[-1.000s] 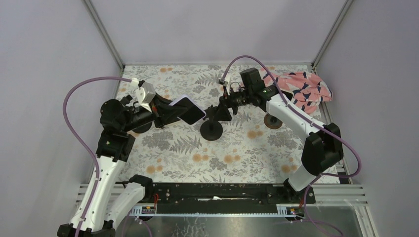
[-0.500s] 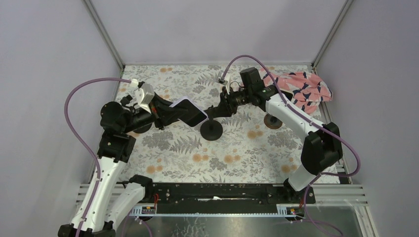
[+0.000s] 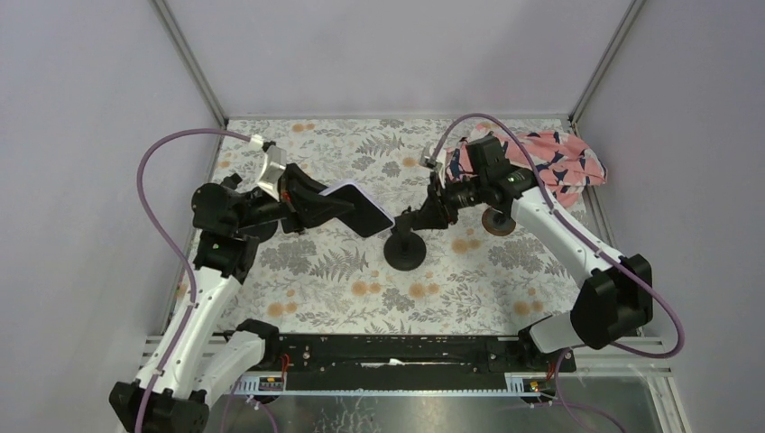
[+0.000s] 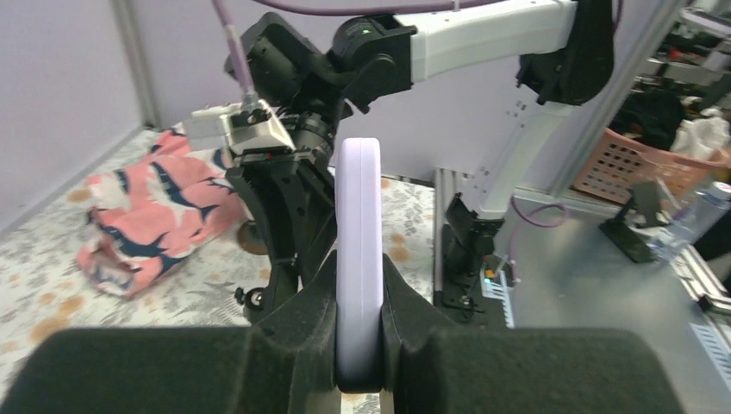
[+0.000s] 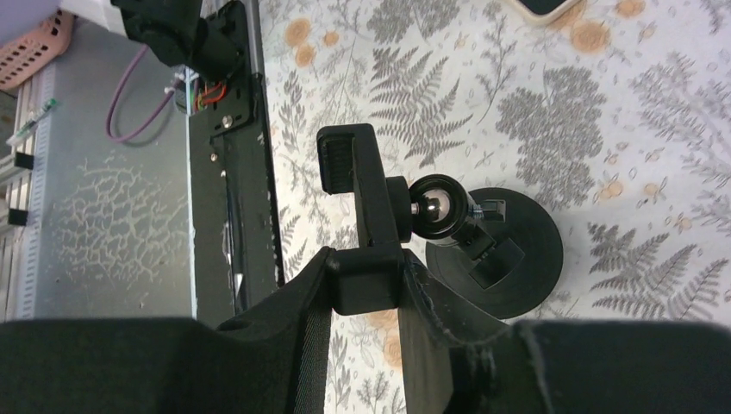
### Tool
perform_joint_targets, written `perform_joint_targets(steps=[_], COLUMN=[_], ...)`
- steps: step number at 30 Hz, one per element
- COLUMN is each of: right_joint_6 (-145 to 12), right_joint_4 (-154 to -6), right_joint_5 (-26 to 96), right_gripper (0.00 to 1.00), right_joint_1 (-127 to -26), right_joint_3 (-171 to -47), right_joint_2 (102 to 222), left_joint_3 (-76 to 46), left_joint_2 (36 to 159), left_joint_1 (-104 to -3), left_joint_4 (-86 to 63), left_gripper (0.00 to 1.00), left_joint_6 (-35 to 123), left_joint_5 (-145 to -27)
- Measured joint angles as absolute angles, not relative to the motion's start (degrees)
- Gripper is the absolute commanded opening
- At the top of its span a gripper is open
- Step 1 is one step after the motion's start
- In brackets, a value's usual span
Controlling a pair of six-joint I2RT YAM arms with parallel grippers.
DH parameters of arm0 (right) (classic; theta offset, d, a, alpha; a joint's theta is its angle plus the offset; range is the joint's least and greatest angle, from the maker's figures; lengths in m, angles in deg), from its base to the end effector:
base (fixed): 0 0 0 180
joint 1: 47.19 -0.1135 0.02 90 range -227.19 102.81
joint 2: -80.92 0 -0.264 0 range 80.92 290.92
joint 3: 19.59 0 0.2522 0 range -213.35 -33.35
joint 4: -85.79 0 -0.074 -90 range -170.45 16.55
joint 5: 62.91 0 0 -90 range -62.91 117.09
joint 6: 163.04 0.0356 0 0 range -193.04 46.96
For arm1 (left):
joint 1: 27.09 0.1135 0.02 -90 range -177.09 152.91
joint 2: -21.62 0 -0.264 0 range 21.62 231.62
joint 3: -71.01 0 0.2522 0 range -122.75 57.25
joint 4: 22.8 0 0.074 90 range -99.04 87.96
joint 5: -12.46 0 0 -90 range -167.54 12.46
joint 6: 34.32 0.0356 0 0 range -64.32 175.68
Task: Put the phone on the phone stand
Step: Install the phone on the phone stand.
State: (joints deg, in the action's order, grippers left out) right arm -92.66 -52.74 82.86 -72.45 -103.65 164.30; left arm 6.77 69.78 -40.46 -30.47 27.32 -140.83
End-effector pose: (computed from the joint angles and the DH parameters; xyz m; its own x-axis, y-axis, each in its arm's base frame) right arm 0.2705 0.1602 0.3173 -0.2858 -0.3437 -0.8945 -0.9577 0.1340 0.2545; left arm 0.1567 -0.0699 0.4163 -0.0824 -0.1999 -0.9764 0.9776 0.1742 -0.1182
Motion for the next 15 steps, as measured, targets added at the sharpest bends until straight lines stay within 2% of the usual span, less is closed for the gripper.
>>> perform_joint_targets(steps=[4, 5, 8, 11, 13, 15], right_joint_6=[-96.5, -97.6, -99.6, -100.9, -101.7, -102.4], right_joint_4=[-51.2, -50.9, -50.3, -49.6, -48.9, -48.4], right_joint_5=[84.1, 84.3, 84.6, 84.9, 85.0, 85.2], right_gripper=[0.15, 0.2, 0.41, 0.67, 0.78, 0.85], right_joint_1=[-71.8, -71.5, -71.2, -70.8, -70.4, -69.8], right_joint_3=[-100.2, -99.5, -98.2, -97.2, -97.1, -97.1], right_joint_2=[161.9, 160.8, 159.1, 157.8, 157.2, 156.5], left_joint_3=[6.7, 6.7, 6.3, 5.7, 5.7, 5.7], left_joint_2=[73.7, 75.1, 77.6, 80.4, 81.8, 82.5], left_joint_1=[-45.6, -47.3, -52.0, -55.3, -56.3, -56.4], left_joint_4=[-34.0, -34.0, -33.4, -32.6, -32.5, -32.5], left_gripper=[0.01, 0.01, 0.01, 0.01, 0.01, 0.01], left_joint_6=[25.8, 26.0, 27.4, 29.2, 29.8, 30.1], left_joint_5=[-141.7, -141.7, -141.6, -141.0, -140.2, -139.4])
